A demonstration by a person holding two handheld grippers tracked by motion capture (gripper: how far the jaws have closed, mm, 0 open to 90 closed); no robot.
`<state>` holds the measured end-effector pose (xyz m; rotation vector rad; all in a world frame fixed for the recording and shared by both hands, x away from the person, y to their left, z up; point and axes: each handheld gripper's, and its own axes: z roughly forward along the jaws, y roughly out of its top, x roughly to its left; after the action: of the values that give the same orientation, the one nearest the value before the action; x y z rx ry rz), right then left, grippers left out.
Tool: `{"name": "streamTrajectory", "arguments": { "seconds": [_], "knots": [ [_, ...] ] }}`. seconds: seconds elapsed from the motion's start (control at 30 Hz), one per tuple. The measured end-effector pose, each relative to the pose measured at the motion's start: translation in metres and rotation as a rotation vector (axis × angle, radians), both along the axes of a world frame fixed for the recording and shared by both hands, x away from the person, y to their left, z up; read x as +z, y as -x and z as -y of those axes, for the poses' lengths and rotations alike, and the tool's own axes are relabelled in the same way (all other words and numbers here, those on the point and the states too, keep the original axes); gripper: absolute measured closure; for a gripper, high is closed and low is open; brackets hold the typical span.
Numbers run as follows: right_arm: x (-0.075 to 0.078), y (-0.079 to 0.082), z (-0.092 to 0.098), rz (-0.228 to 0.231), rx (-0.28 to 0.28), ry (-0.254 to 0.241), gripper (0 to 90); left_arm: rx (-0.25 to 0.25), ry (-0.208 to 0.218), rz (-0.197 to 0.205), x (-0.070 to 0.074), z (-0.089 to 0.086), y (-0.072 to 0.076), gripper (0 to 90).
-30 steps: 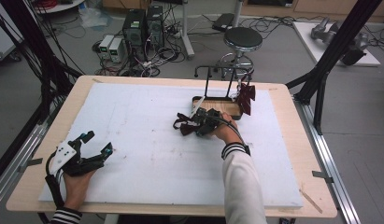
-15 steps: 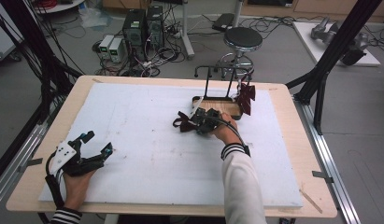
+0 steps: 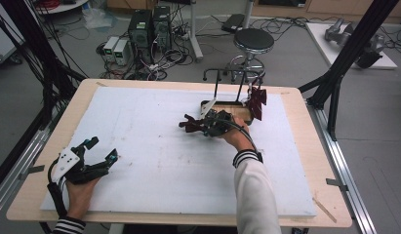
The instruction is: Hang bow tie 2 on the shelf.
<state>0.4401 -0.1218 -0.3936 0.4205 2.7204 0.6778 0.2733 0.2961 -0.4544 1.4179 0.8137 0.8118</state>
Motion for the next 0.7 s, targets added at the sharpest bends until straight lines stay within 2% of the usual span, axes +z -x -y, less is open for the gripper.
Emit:
{"name": "streamTrajectory", "arguments": {
  "seconds": [0.33, 0.57, 0.7],
  "knots": [
    [0.019, 0.007, 0.007, 0.060, -0.007, -0.112, 78.1, 0.001, -0.002, 0.000, 0.000, 0.000, 0.000, 16.4],
    [0.032, 0.012, 0.010, 0.147, -0.024, -0.195, 78.1, 0.002, -0.002, 0.001, 0.000, 0.000, 0.000, 16.3],
    [0.039, 0.015, 0.015, 0.166, -0.034, -0.249, 78.1, 0.003, -0.001, 0.002, 0.000, 0.000, 0.000, 16.4]
  ]
}}
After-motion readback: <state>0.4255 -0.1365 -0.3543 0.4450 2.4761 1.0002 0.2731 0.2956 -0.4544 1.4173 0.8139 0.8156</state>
